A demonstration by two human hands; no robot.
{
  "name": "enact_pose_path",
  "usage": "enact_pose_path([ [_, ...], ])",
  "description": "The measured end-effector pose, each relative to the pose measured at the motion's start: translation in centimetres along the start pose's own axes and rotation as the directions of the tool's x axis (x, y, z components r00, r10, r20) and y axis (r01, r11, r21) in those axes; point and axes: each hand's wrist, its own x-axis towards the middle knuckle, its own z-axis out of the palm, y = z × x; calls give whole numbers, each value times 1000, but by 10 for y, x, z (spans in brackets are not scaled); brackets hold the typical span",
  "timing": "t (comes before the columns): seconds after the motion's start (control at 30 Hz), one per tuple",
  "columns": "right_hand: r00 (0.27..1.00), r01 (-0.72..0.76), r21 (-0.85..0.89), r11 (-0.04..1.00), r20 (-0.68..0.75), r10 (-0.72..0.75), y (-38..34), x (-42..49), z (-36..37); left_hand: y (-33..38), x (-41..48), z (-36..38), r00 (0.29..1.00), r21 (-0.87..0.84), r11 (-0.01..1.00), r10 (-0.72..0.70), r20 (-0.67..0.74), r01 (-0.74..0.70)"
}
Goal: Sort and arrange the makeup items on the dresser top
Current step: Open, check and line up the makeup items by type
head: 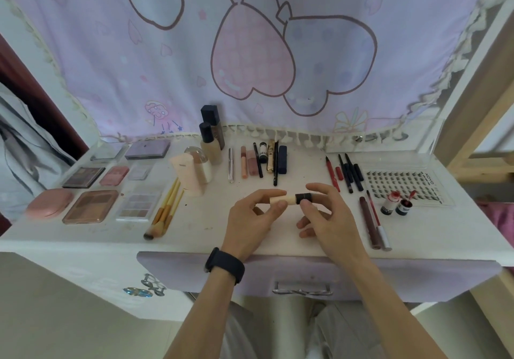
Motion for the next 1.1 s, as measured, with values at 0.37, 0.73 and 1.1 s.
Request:
enact_pose_path([
  [0.37, 998, -22, 22, 1000, 66, 20, -4, 2, -4, -2, 1, -1, 1000, -43, 999, -1, -14, 1],
  [0.73, 996, -4, -17, 1000, 89, 6, -2, 1, -2, -5, 2, -2, 1000, -89, 996, 5, -29, -7],
  [1.1, 996, -36, 2, 999, 77, 36, -2, 1, -3, -2, 2, -1, 998, -111, 994, -29, -64, 22],
])
